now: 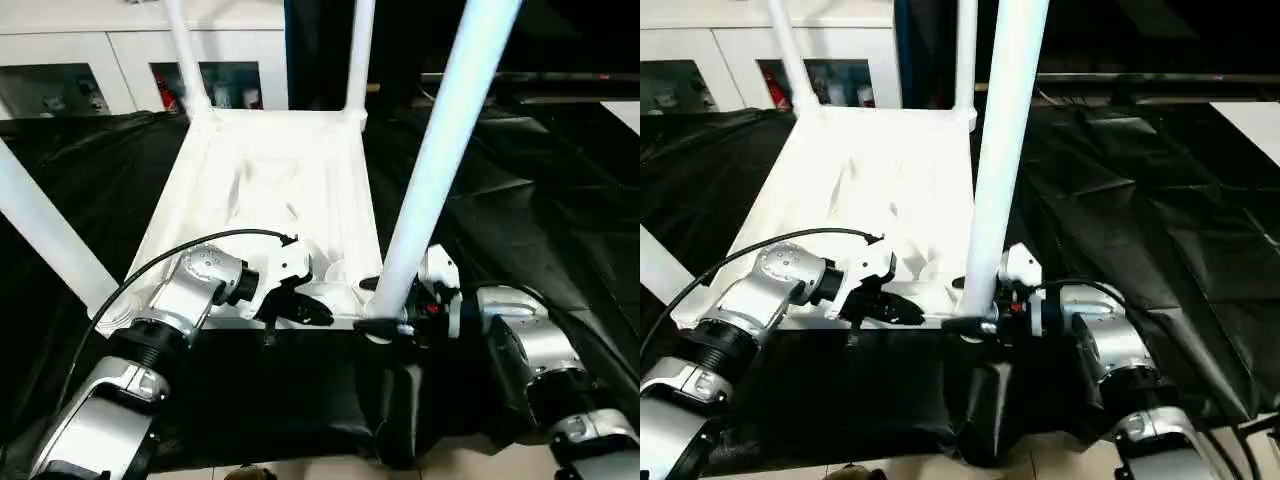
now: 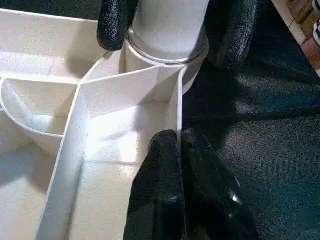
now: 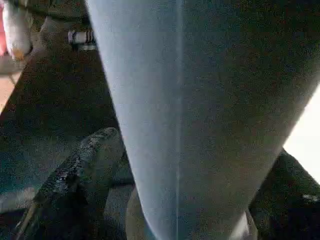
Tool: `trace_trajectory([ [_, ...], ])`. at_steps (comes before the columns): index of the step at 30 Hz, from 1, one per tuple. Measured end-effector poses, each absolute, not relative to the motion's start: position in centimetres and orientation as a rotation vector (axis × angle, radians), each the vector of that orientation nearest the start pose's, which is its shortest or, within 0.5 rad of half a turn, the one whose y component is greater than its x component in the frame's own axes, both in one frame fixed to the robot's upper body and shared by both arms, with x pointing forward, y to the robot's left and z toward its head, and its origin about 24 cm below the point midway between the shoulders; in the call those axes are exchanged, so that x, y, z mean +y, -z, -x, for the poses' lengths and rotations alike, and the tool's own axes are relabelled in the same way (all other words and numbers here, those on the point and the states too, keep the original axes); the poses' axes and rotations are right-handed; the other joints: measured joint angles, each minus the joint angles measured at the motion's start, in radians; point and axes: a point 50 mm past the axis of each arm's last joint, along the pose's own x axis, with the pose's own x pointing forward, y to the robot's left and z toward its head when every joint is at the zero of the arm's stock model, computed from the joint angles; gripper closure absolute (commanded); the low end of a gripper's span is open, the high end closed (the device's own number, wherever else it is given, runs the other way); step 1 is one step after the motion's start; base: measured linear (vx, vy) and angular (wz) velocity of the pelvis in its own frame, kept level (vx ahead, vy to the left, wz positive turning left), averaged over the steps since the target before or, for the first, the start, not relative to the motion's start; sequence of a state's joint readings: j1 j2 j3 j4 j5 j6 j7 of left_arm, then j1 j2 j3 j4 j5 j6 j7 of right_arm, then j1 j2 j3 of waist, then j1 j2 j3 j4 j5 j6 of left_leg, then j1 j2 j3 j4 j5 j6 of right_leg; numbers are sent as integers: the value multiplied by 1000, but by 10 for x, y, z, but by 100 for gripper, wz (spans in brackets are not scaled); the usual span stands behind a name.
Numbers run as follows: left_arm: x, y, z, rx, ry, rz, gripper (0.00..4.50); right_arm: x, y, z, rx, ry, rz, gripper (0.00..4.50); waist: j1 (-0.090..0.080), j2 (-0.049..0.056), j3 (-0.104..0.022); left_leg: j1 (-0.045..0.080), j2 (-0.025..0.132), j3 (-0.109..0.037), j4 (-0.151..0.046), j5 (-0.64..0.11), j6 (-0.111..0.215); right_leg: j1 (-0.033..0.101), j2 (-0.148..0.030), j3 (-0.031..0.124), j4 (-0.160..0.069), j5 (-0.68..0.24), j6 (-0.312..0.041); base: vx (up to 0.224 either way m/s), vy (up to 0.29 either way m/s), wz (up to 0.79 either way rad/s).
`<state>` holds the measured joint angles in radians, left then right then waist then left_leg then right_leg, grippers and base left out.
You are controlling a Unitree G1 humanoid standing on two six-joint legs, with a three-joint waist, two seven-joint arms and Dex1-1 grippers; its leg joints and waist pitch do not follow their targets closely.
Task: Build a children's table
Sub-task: Rotate leg to tighten
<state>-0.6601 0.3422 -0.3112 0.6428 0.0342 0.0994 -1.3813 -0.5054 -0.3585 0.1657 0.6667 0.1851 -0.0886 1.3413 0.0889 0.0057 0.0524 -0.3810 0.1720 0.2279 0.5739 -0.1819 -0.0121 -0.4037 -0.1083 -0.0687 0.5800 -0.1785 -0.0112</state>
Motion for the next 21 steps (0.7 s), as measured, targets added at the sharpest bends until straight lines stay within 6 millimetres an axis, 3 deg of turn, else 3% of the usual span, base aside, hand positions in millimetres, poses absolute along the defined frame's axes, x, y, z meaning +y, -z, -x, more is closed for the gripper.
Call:
trace_trajectory([
  [16, 120, -58, -316, 492, 1531, -383, 450, -154, -44, -300, 281, -1407, 104, 216, 4, 0, 0, -1, 0, 0, 1, 0, 0, 1, 0, 0, 0, 0, 0, 0, 0, 0],
  [21, 102, -53, -326, 446, 1373, -367, 450, -155, -36, -310, 225, -1119, 76, 236, -4, -1, 1, 9, 0, 2, 2, 0, -1, 10, 0, 3, 0, 3, -4, -11, 1, 0],
])
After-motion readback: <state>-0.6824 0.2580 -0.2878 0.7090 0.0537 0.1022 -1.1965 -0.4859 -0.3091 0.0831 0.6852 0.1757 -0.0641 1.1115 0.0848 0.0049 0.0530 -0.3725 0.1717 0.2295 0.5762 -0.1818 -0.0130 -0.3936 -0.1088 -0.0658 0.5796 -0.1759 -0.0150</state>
